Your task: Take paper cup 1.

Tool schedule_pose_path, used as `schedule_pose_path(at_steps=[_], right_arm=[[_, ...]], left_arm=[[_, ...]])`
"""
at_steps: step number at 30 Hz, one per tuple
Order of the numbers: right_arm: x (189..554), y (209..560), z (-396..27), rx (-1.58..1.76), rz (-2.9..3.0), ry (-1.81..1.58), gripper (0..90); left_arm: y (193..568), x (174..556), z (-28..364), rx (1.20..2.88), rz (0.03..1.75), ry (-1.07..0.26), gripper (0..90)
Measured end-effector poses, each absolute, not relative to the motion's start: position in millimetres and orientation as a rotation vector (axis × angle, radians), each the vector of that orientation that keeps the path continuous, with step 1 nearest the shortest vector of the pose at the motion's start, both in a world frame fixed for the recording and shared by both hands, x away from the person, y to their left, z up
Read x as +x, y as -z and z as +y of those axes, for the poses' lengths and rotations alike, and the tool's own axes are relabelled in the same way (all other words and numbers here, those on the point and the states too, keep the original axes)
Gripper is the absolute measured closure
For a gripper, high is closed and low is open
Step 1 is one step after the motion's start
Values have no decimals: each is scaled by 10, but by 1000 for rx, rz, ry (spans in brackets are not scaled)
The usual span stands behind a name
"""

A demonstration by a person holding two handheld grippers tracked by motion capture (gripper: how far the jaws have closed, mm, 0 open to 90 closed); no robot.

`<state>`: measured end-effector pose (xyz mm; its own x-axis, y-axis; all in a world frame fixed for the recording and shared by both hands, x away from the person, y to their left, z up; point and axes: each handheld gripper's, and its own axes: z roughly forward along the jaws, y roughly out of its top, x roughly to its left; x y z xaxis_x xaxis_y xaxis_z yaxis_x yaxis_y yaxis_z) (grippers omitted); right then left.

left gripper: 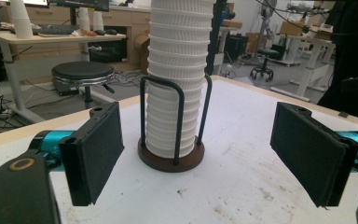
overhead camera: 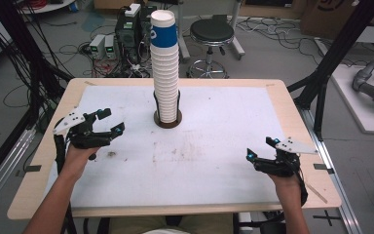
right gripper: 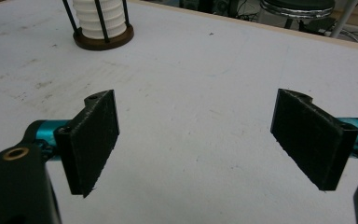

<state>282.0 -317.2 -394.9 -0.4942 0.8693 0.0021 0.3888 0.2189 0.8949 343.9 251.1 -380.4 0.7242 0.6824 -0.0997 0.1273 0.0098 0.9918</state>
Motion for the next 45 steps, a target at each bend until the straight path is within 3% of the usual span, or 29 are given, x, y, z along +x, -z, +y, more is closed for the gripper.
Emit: schedule_pose_path(at_steps=[18,33,45], right_arm=[[2800,3942,-3174,1145,1995,-1252,155],[2781,3929,-3159,1136,1997,-1249,155],[2760,3920,-3167,1141,1994,-1252,155]], left_arm=[[3601,3490,2424,1492,631,-451,168],[2815,4020,2128,1460,514,-417,165],[2521,4444,1863,1495,496,-403,161]])
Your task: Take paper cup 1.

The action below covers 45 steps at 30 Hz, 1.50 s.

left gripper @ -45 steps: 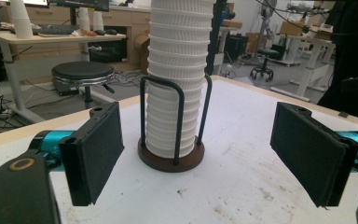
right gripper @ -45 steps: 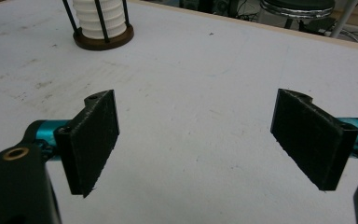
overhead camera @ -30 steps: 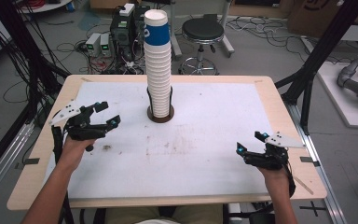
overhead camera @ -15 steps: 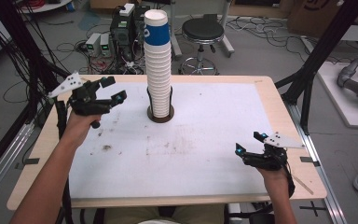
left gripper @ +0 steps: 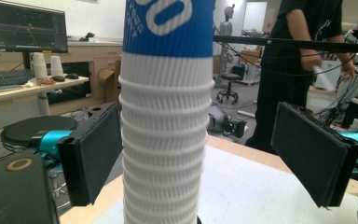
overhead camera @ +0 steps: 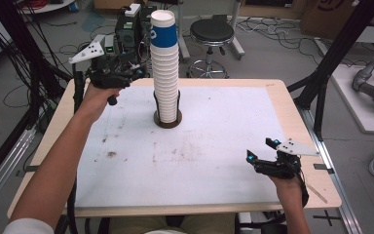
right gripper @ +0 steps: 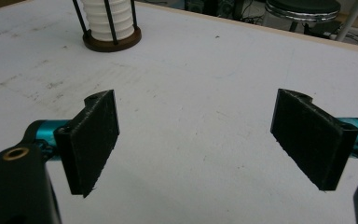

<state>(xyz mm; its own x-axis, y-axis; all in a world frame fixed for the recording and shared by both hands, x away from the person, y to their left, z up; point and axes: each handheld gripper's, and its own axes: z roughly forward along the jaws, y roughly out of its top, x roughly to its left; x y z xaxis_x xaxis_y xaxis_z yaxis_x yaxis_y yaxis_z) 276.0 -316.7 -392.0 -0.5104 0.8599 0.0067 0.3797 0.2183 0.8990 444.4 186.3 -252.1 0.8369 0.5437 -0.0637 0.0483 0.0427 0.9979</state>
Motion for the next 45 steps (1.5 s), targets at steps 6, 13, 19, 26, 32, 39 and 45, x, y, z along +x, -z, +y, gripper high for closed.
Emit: schedule_pose_path(at_steps=[6,13,19,26,32,39,45], right_arm=[[2761,3926,-3172,1138,1996,-1253,155],[2757,3919,-3183,1139,1993,-1257,155],[2765,3917,-3180,1133,1994,-1257,155],[2810,3867,-3114,1119,2008,-1286,155],[2937,3737,-2973,1073,2024,-1347,155],[3257,3464,-2707,999,2103,-1403,154],[3527,3205,-2495,927,2149,-1431,154]], left_arm=[[2443,4622,1716,1528,508,-403,161],[2479,4727,1600,1551,522,-418,161],[2535,4787,1517,1572,524,-418,161],[2557,4907,1426,1580,545,-409,157],[2568,4940,1391,1591,549,-406,140],[2558,4932,1405,1605,541,-405,160],[2560,4930,1405,1603,538,-405,166]])
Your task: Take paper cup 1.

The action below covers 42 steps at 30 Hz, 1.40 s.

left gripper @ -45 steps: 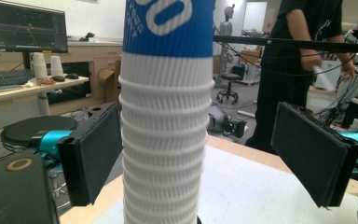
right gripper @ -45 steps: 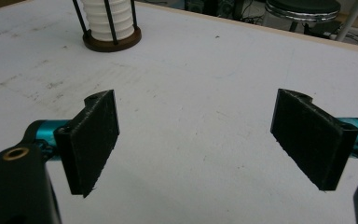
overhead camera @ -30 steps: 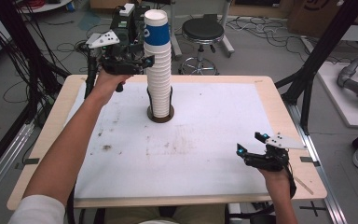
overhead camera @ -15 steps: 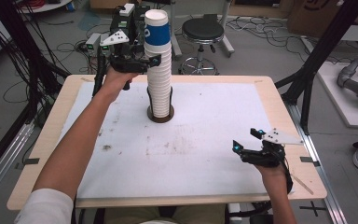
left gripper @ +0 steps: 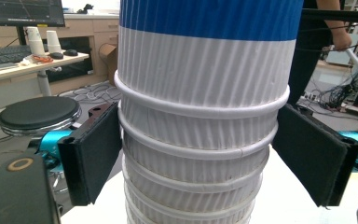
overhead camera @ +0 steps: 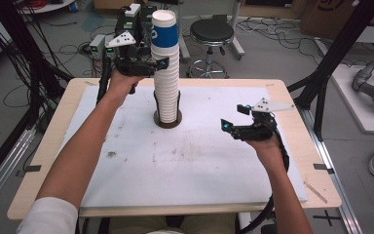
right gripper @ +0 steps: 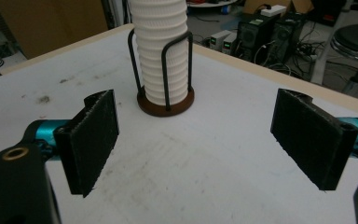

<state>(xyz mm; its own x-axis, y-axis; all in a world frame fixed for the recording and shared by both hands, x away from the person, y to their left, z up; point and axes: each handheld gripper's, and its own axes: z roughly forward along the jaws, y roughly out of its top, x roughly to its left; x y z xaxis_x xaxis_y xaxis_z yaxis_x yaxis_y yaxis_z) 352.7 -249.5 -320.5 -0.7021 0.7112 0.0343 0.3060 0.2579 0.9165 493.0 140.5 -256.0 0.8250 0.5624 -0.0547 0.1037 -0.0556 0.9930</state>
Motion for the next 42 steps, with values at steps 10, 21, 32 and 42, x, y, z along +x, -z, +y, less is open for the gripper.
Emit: schedule_pose_path(at_steps=[10,21,32,42], right_arm=[[3900,2790,-2202,793,2194,-1550,154],[4395,2275,-1886,732,2254,-1575,154],[4718,1927,-1560,710,2303,-1576,154],[4936,1555,-1135,677,2316,-1549,154]], left_arm=[[2561,4922,1410,1605,538,-408,169],[2560,4912,1406,1603,542,-408,169],[2550,4904,1402,1609,550,-411,171],[2549,4902,1398,1612,549,-412,172]])
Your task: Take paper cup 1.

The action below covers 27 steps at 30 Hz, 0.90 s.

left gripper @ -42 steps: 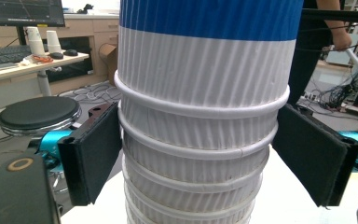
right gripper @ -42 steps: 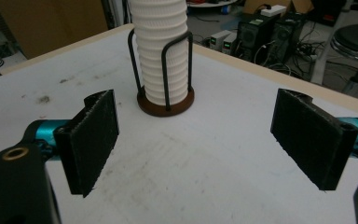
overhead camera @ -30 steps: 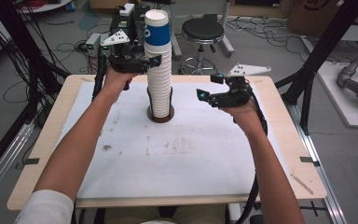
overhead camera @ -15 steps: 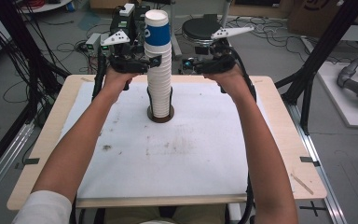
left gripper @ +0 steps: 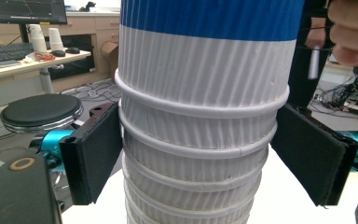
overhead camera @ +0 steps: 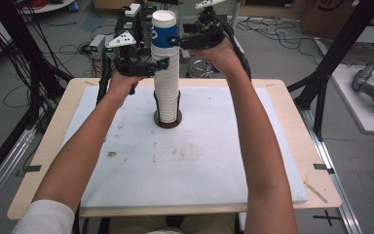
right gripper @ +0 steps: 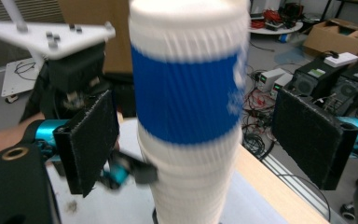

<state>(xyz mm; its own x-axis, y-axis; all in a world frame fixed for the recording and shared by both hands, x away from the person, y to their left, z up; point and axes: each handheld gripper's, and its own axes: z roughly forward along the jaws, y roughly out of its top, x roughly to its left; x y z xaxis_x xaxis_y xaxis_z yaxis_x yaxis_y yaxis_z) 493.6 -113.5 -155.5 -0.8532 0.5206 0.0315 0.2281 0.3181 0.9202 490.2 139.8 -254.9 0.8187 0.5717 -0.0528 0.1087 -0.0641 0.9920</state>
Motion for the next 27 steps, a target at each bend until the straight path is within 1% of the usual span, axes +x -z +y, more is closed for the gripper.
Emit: schedule_pose_path(at_steps=[2,7,8,9,10,11,22,24,25,26,27], right_arm=[[4986,1486,-995,674,2323,-1538,154],[5057,1433,-822,678,2333,-1510,156],[5065,1429,-797,687,2333,-1505,176],[5077,1426,-784,685,2334,-1496,221],[5077,1426,-784,685,2334,-1496,221],[5087,1422,-775,686,2323,-1496,260],[5095,1352,-738,692,2346,-1441,277],[5065,1291,-750,687,2286,-1503,287],[5028,1181,-794,682,2214,-1574,293],[5028,1181,-794,682,2214,-1574,293],[4996,1071,-854,678,2162,-1617,292]], left_arm=[[2548,4899,1396,1612,551,-413,171],[2542,4888,1383,1618,547,-417,171],[2541,4887,1385,1620,545,-416,171],[2542,4887,1384,1616,547,-414,171],[2542,4887,1384,1616,547,-414,171],[2541,4888,1392,1618,549,-414,171],[2552,4902,1399,1604,561,-401,171],[2552,4902,1399,1607,558,-403,172],[2551,4898,1395,1607,559,-401,171],[2551,4898,1395,1607,559,-401,171],[2548,4895,1396,1611,561,-405,171]])
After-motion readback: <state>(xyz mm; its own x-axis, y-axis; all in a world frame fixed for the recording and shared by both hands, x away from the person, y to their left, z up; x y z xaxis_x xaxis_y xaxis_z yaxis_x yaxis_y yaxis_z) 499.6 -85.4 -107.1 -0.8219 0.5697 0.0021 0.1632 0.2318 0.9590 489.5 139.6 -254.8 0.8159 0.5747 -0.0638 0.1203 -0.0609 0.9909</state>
